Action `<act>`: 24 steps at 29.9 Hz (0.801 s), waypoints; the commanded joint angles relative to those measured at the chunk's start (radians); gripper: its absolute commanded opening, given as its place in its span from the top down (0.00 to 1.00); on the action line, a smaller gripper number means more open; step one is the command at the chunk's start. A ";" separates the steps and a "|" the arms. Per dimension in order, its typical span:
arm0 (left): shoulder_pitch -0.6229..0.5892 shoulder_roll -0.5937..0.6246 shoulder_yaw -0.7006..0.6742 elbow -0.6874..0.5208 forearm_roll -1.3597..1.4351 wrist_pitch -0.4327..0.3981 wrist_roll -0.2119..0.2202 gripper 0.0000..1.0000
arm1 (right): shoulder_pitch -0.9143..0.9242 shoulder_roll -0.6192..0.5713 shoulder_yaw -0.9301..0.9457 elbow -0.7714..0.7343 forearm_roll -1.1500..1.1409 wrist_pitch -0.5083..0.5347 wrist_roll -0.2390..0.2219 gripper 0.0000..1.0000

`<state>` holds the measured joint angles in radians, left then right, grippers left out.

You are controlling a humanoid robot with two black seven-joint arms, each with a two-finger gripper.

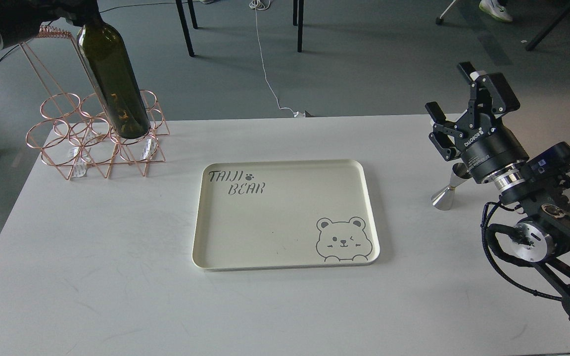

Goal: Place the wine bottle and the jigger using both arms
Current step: 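Lower the bottle into the copper rack slot with the left gripper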

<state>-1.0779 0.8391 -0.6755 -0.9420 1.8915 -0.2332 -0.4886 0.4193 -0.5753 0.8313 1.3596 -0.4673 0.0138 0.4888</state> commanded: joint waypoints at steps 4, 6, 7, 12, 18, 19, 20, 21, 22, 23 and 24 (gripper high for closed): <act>-0.004 -0.002 0.031 0.000 -0.003 -0.001 0.000 0.86 | 0.000 0.000 0.000 0.000 -0.002 0.000 0.000 0.01; -0.004 -0.002 0.031 0.000 -0.003 -0.001 0.000 0.85 | -0.002 0.000 0.000 0.001 -0.002 0.000 0.000 0.02; -0.004 -0.003 0.031 0.000 -0.003 0.000 0.000 0.85 | -0.004 0.000 0.000 0.000 -0.002 0.000 0.000 0.02; 0.000 -0.005 0.033 0.000 -0.005 0.002 0.000 0.85 | -0.005 0.000 0.002 0.001 -0.002 0.000 0.000 0.02; 0.003 -0.011 0.034 0.003 -0.008 0.006 0.000 0.84 | -0.005 0.000 0.003 0.001 -0.002 0.000 0.000 0.02; 0.004 -0.011 0.034 0.006 -0.008 0.006 0.000 0.84 | -0.007 0.000 0.003 0.001 -0.002 0.000 0.000 0.02; 0.004 -0.011 0.034 0.009 -0.008 0.008 0.000 0.84 | -0.007 0.000 0.003 0.001 -0.002 0.000 0.000 0.02; 0.006 -0.011 0.036 0.012 -0.008 0.008 0.000 0.84 | -0.007 0.000 0.003 0.001 -0.002 0.000 0.000 0.01; 0.006 -0.011 0.036 0.014 -0.009 0.009 0.000 0.84 | -0.007 0.000 0.003 0.001 -0.002 0.000 0.000 0.01; 0.007 -0.011 0.036 0.015 -0.009 0.009 0.000 0.83 | -0.007 0.000 0.003 0.001 -0.001 0.000 0.000 0.02; 0.007 -0.011 0.036 0.015 -0.009 0.009 0.000 0.83 | -0.007 0.000 0.003 0.001 -0.002 0.000 0.000 0.02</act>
<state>-1.0722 0.8284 -0.6400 -0.9299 1.8824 -0.2251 -0.4888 0.4127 -0.5753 0.8344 1.3607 -0.4694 0.0138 0.4885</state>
